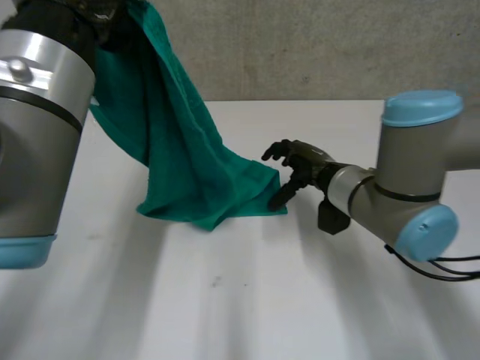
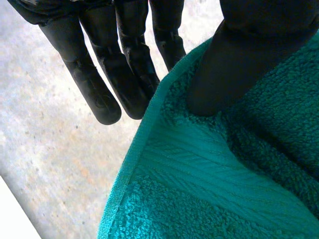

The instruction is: Fold the towel.

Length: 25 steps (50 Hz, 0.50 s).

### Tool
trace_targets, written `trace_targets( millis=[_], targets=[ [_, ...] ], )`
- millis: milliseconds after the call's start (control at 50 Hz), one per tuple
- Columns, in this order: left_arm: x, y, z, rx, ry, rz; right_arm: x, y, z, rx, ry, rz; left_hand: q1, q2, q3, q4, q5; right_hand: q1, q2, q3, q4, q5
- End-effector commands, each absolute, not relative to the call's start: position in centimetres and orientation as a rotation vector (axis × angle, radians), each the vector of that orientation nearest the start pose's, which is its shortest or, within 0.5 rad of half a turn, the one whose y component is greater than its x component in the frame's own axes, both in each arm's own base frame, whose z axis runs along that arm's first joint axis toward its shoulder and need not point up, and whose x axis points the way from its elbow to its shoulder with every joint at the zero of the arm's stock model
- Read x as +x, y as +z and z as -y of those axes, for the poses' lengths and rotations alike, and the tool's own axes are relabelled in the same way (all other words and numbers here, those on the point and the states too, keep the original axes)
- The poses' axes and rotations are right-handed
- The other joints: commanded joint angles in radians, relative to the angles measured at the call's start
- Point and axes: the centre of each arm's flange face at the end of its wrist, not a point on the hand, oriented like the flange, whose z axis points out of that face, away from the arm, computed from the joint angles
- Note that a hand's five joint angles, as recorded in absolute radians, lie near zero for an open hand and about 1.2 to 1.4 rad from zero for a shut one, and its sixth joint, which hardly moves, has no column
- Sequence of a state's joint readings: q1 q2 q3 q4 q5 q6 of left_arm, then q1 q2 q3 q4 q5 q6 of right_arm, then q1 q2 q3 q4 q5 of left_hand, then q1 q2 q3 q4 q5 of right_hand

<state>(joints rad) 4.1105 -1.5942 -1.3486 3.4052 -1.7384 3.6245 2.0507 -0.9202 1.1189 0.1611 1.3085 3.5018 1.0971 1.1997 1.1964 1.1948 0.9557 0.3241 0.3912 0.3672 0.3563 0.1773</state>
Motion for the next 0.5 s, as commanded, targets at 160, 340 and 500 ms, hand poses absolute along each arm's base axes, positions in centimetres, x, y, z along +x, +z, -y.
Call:
trace_targets(
  millis=[160,340,500],
  targets=[
    [-28.7,41.1,19.2,0.683,-2.722,-1.507,38.4,16.0,29.1,-0.133,-1.010,-2.029,0.299,0.197,0.200,0.201,0.266,0.116,0.049,0.073,0.084,0.088],
    [-28.9,40.2,20.2,0.691,-2.689,-1.530,37.8,16.9,26.8,-0.166,-1.036,-2.071,0.299,0.197,0.200,0.201,0.266,0.122,0.055,0.079,0.090,0.094],
    [-28.4,39.7,21.3,0.673,-2.653,-1.546,34.0,17.8,26.3,-0.272,-1.253,-2.209,0.299,0.197,0.200,0.201,0.266,0.181,0.114,0.138,0.148,0.153]
  ],
)
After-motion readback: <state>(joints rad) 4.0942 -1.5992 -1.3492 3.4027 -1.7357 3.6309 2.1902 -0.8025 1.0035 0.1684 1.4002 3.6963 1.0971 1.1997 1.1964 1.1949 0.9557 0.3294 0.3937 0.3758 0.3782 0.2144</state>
